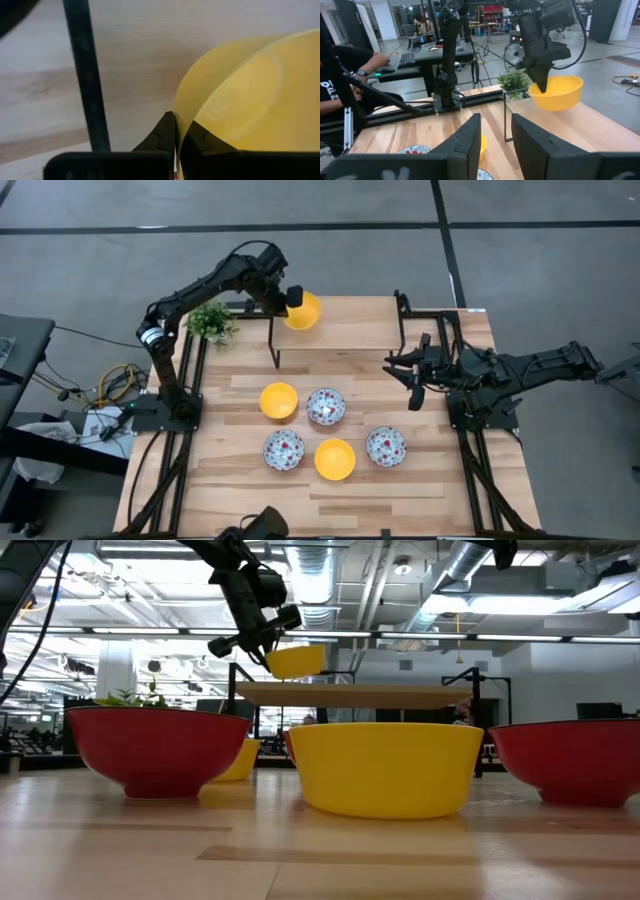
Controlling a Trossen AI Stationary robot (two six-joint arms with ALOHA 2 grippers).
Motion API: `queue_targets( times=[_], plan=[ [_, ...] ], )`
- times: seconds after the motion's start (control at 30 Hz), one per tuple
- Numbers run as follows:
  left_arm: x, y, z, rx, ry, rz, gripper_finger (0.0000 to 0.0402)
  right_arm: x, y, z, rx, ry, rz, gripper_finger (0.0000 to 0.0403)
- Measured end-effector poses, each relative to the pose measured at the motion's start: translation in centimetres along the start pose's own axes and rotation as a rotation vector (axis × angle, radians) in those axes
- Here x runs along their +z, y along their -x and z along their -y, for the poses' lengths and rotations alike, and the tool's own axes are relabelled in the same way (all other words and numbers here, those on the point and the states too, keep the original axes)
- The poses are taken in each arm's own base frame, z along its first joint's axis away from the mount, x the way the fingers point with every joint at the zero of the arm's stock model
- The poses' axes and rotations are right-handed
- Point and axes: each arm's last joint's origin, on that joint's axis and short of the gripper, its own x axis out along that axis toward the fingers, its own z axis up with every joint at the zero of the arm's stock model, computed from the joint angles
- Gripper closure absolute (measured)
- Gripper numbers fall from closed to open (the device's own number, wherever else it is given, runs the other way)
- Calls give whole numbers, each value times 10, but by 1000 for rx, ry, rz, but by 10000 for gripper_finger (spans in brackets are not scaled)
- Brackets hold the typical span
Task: Pick & Place Mini bowls
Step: Put the top right yellow bowl on the shelf
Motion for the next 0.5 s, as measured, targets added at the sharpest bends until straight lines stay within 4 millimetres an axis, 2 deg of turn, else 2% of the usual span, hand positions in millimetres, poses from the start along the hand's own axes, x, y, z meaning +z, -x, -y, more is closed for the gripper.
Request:
queue_targets(
  times=[0.33, 0.5],
  plan=[
    [1, 46, 31, -119, -70, 135, 398, 0, 0, 0, -1, 0, 0, 305],
    [-7, 50, 40, -108, -96, 157, 398, 0, 0, 0, -1, 0, 0, 305]
  ],
)
